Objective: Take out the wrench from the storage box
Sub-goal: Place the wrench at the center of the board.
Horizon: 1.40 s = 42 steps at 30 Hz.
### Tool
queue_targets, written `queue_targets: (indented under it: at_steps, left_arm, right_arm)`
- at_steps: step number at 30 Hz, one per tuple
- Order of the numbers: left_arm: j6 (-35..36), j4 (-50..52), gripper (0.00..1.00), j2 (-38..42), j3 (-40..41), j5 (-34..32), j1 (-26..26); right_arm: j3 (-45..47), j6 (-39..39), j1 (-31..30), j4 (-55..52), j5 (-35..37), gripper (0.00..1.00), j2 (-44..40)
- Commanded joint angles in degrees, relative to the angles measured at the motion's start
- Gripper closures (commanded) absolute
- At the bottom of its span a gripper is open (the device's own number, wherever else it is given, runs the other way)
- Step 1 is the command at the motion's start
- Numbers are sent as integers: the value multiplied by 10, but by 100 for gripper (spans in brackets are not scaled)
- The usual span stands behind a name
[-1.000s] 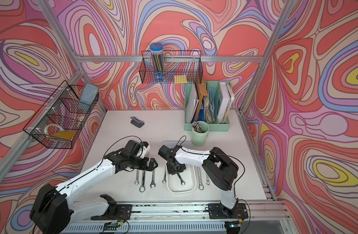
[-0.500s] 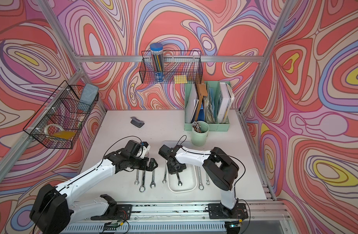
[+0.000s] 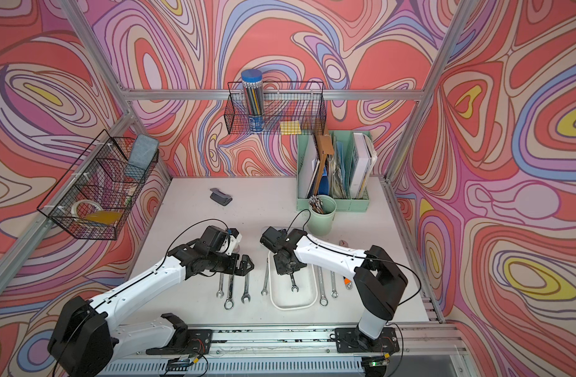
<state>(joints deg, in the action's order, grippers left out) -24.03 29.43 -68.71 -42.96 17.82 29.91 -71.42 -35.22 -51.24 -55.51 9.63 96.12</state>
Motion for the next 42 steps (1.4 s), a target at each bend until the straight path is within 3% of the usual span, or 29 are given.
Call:
queue_targets:
  at_steps: [1,8,15,28,42]
  left_arm:
    - [-1,3,1,-4,-5,5,-4]
    - [1,7,1,-7,-13,5,-4]
    - [0,8,1,-13,-18,8,-3]
    - [3,7,1,-27,-20,5,-4]
    - [11,29,1,-52,-52,25,-10]
  right_arm:
    - [-32,9,12,-58,42,97,-35]
    - [-36,57,83,-116,61,97,-96]
    - [9,149,211,-123,58,97,-129]
    - [39,286,407,-71,52,96,-95]
    - [52,284,453,-53,70,96,1]
